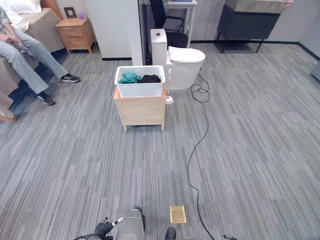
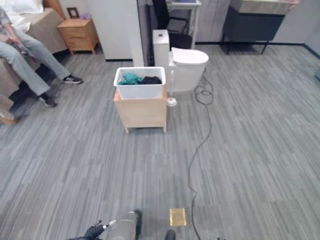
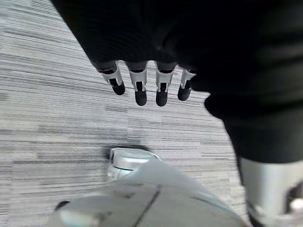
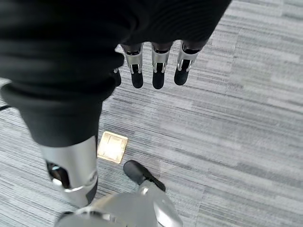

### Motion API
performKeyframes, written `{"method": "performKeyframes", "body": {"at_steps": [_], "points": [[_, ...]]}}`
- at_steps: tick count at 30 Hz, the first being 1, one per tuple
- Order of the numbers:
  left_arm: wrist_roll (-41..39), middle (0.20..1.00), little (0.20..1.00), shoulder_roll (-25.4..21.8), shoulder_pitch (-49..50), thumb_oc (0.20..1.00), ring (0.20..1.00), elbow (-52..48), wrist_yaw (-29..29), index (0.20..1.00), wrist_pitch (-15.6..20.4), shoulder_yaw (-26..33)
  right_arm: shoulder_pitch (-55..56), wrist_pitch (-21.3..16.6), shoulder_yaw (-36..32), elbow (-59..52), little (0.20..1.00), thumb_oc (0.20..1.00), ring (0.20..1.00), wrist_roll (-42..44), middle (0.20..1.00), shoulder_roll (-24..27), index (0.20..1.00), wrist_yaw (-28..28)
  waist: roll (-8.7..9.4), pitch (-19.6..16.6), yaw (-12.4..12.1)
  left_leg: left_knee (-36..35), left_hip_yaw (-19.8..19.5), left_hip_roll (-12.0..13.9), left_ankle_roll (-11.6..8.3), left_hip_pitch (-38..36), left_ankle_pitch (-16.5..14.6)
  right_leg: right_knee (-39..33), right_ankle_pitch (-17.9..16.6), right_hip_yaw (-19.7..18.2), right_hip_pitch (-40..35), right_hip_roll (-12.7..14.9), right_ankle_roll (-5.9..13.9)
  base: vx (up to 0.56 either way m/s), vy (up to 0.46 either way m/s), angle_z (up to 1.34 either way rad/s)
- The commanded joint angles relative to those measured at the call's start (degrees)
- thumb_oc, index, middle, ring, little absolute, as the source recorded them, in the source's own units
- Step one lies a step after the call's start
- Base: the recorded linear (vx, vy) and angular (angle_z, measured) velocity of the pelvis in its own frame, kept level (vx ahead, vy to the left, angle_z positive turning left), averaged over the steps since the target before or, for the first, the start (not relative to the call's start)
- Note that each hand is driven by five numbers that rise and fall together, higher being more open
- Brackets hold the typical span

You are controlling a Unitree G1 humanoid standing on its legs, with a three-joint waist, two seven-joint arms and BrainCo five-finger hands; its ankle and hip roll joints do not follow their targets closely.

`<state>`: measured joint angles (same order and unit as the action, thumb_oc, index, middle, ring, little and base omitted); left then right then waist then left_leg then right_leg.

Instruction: Grab the laundry basket,head to the washer,open it,put in the laundry and shut it.

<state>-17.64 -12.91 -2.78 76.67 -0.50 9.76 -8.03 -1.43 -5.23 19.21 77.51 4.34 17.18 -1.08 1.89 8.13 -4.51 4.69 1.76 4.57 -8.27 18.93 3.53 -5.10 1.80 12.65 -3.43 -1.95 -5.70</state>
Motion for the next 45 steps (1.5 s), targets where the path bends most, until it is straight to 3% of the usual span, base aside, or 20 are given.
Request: {"method": "performKeyframes", "body": {"at_steps": [1, 4, 6, 8, 10, 12, 13, 16, 17, 19, 21, 22, 26, 29, 30, 31, 34, 37, 41, 45], "points": [[-0.3, 1.000, 1.000, -0.7, -0.1, 1.000, 1.000, 0.0, 0.4, 1.000, 1.1, -0.7, -0.6, -1.3, 0.5, -0.6, 1.000, 1.000, 1.000, 2.6, 1.000, 1.6, 1.000, -0.8, 0.97, -2.3, -2.1, 1.5, -1.7, -2.8, 3.33, 5.6, 4.5, 1.2, 10.3, -2.0, -8.7, 3.3, 7.99, 0.60, 0.249, 0.07], [-0.3, 1.000, 1.000, -1.2, 0.9, 1.000, 1.000, 0.8, 0.0, 1.000, 0.7, 0.8, -0.6, -0.9, 0.4, -0.4, 1.000, 1.000, 1.000, 1.8, 1.000, 0.9, 1.000, -0.4, 1.46, -3.6, -3.8, 3.4, -2.0, -3.0, 4.46, 5.3, 4.3, 3.0, 11.9, -2.9, -10.9, 4.4, 8.92, 0.35, 0.150, -0.24], [0.6, 1.000, 1.000, -2.4, 1.1, 1.000, 1.000, 1.4, 0.2, 1.000, 0.5, 1.6, -0.9, -1.0, -0.1, -0.6, 1.000, 1.000, 1.000, 1.7, 1.000, 0.2, 1.000, -0.1, 3.19, -4.4, -4.8, 9.7, -1.4, -5.6, 7.58, 6.1, 1.0, 13.7, 11.9, -3.9, -9.3, 7.3, 10.26, 0.61, 0.317, -0.47], [1.0, 1.000, 1.000, -2.7, 1.0, 1.000, 1.000, 1.5, 0.4, 1.000, 0.4, 1.8, -1.2, -1.0, -0.3, -0.7, 1.000, 1.000, 1.000, 1.7, 1.000, 0.1, 1.000, 0.0, 3.38, -4.5, -4.7, 9.9, -1.0, -6.2, 8.60, 5.1, -0.4, 19.5, 9.0, -4.1, -6.8, 8.0, 11.19, 0.35, 0.224, -0.33], [1.2, 1.000, 1.000, -3.4, 0.8, 1.000, 1.000, 0.9, 0.4, 1.000, 0.4, 1.9, -1.5, -1.0, -0.4, -1.6, 1.000, 1.000, 1.000, 1.6, 1.000, 0.2, 1.000, 0.1, 3.12, -4.0, -3.6, 9.3, 0.0, -7.6, 10.85, 1.4, -3.0, 32.7, -1.4, -5.6, -1.1, 9.5, 12.67, 0.33, 0.251, -0.32], [0.4, 1.000, 1.000, -4.2, 0.1, 1.000, 1.000, -0.5, 0.8, 1.000, 0.8, 1.8, -1.7, -1.3, -0.7, -3.7, 1.000, 1.000, 1.000, 1.7, 1.000, 0.6, 1.000, -0.1, 1.18, -3.1, -2.2, 5.9, 0.2, -7.7, 12.53, -5.4, -4.8, 41.5, -4.9, -2.2, 5.5, 11.9, 13.03, 0.42, 0.257, -0.06], [0.4, 1.000, 1.000, -4.2, 0.1, 1.000, 1.000, -0.5, 0.8, 1.000, 0.8, 1.8, -1.7, -1.3, -0.7, -3.7, 1.000, 1.000, 1.000, 1.7, 1.000, 0.6, 1.000, -0.1, 1.12, -3.2, -2.2, 5.9, 0.2, -7.6, 12.51, -5.3, -4.8, 41.4, -4.9, -2.2, 5.5, 11.9, 13.00, 0.38, 0.155, -0.07], [-1.6, 1.000, 1.000, -4.9, -1.1, 1.000, 1.000, -2.8, 1.4, 1.000, 1.3, 1.8, -1.6, -1.4, -0.6, -4.8, 1.000, 1.000, 1.000, 2.1, 1.000, 1.2, 1.000, 0.0, -0.41, -2.0, -0.3, 3.1, -1.3, -7.0, 12.26, -12.0, -6.6, 34.3, 1.9, 1.7, 11.5, 11.1, 10.60, 0.39, -0.005, 0.03], [-2.0, 1.000, 1.000, -5.0, -1.8, 1.000, 1.000, -3.7, 1.5, 1.000, 1.8, 1.5, -1.6, -1.3, -0.4, -4.9, 1.000, 1.000, 1.000, 2.4, 1.000, 1.5, 1.000, -0.2, -0.09, -1.2, 0.6, 2.3, -1.8, -7.2, 11.50, -15.1, -8.3, 23.4, 1.6, 2.4, 13.2, 10.6, 10.96, 0.39, -0.105, -0.11], [-2.4, 1.000, 1.000, -5.0, -2.2, 1.000, 1.000, -4.1, 1.5, 1.000, 1.9, 1.6, -1.5, -1.3, -0.3, -5.0, 1.000, 1.000, 1.000, 2.4, 1.000, 1.6, 1.000, -0.3, 0.12, -1.0, 1.2, 1.9, -2.3, -7.4, 11.05, -16.5, -9.2, 17.6, 0.1, 1.4, 13.9, 10.4, 11.61, 0.35, -0.128, -0.12], [-2.2, 1.000, 1.000, -4.6, -2.8, 1.000, 1.000, -4.3, 1.6, 1.000, 2.4, 1.5, -1.2, -1.1, -0.4, -4.8, 1.000, 1.000, 1.000, 2.4, 1.000, 1.7, 1.000, -0.4, 0.55, -0.6, 2.2, 1.8, -3.4, -7.8, 10.21, -19.6, -11.7, 7.3, -3.8, -2.1, 14.9, 10.4, 13.75, 0.51, -0.180, 0.16], [-1.7, 1.000, 1.000, -4.2, -3.1, 1.000, 1.000, -3.5, 1.8, 1.000, 2.5, 1.6, -0.3, -0.9, -0.9, -4.8, 1.000, 1.000, 1.000, 2.2, 1.000, 1.6, 1.000, -0.2, 0.72, -0.8, 3.2, 2.1, -4.5, -7.6, 9.66, -21.8, -13.7, 2.8, -6.3, -6.6, 16.7, 10.7, 15.06, 0.43, -0.140, 0.40], [-1.0, 1.000, 1.000, -3.0, -1.5, 1.000, 1.000, -2.4, 1.2, 1.000, 2.4, 1.8, 3.2, -0.6, -2.3, -3.6, 1.000, 1.000, 1.000, 2.0, 1.000, 1.7, 1.000, 0.8, 1.63, -2.3, 4.6, 4.4, -6.7, -6.6, 8.83, -27.2, -18.2, 6.8, -8.1, -9.0, 16.6, 10.4, 14.62, 0.54, -0.258, 0.73], [-1.1, 1.000, 1.000, -2.5, -0.5, 1.000, 1.000, -1.4, 1.2, 1.000, 2.2, 2.5, 4.2, -0.7, -2.2, -2.9, 1.000, 1.000, 1.000, 1.7, 1.000, 1.4, 1.000, 1.3, 0.99, -3.0, 5.1, 9.2, -7.3, -3.8, 7.07, -27.2, -15.9, 9.4, -6.6, -7.9, 15.7, 8.5, 13.19, 0.33, -0.294, 0.54], [-2.9, 1.000, 1.000, -2.7, 0.1, 1.000, 1.000, -1.3, 0.8, 1.000, 1.9, 3.8, 4.7, -0.8, -2.6, -2.6, 1.000, 1.000, 1.000, 2.4, 1.000, 1.5, 1.000, 1.4, 1.04, -2.3, 4.6, 25.7, -7.6, -2.0, 6.31, -19.6, -8.7, 11.2, -4.3, -6.9, 13.4, 7.1, 10.83, 0.19, -0.357, 0.14], [-3.8, 1.000, 1.000, -2.9, 0.3, 1.000, 1.000, -1.4, 1.0, 1.000, 1.8, 4.6, 4.5, -1.0, -2.6, -2.6, 1.000, 1.000, 1.000, 3.2, 1.000, 1.9, 1.000, 1.2, 1.13, -1.3, 4.0, 34.1, -8.0, -1.6, 6.43, -15.2, -5.6, 11.1, -3.3, -6.3, 11.6, 6.1, 9.25, 0.25, -0.466, 0.18], [-5.9, 1.000, 1.000, -3.8, 0.8, 1.000, 1.000, -2.4, 1.5, 1.000, 1.7, 6.3, 3.4, -1.4, -2.4, -4.0, 1.000, 1.000, 1.000, 3.9, 1.000, 2.9, 1.000, 0.4, 1.88, 0.0, 2.8, 43.1, -7.5, 0.1, 7.36, -9.3, -1.2, 10.4, -0.6, -6.4, 8.4, 3.8, 6.29, 0.19, -0.293, -0.20], [-6.3, 1.000, 1.000, -4.1, 1.3, 1.000, 1.000, -3.8, 1.9, 1.000, 2.4, 6.5, 3.2, -2.3, -3.3, -6.8, 1.000, 1.000, 1.000, 4.9, 1.000, 4.1, 1.000, -0.5, 2.28, -0.1, 2.2, 36.6, -4.3, 3.1, 6.96, -6.2, -1.4, 9.7, 1.5, -5.6, 5.5, 3.8, 5.98, 0.23, -0.127, -0.11], [-7.8, 1.000, 1.000, -5.2, 2.7, 1.000, 1.000, -9.4, 3.0, 1.000, 3.6, 7.6, 3.9, -4.0, -6.8, -14.5, 1.000, 1.000, 1.000, 6.6, 1.000, 7.0, 1.000, -1.8, 2.16, -0.2, 1.9, 14.4, -1.3, 6.8, 4.59, -5.8, -0.9, 10.0, 4.8, -4.3, 3.0, 4.4, 6.75, 0.22, 0.045, 0.08], [-9.0, 1.000, 1.000, -6.7, 3.7, 1.000, 1.000, -13.5, 4.5, 1.000, 4.5, 9.2, 3.5, -4.9, -9.2, -21.3, 1.000, 1.000, 1.000, 6.6, 1.000, 9.7, 1.000, -3.1, 0.49, -0.4, 0.5, -0.6, -8.0, 6.2, 2.00, -5.7, 4.6, 10.9, 7.7, -4.4, 0.0, 3.2, 7.55, 0.25, 0.152, -0.12]]}}
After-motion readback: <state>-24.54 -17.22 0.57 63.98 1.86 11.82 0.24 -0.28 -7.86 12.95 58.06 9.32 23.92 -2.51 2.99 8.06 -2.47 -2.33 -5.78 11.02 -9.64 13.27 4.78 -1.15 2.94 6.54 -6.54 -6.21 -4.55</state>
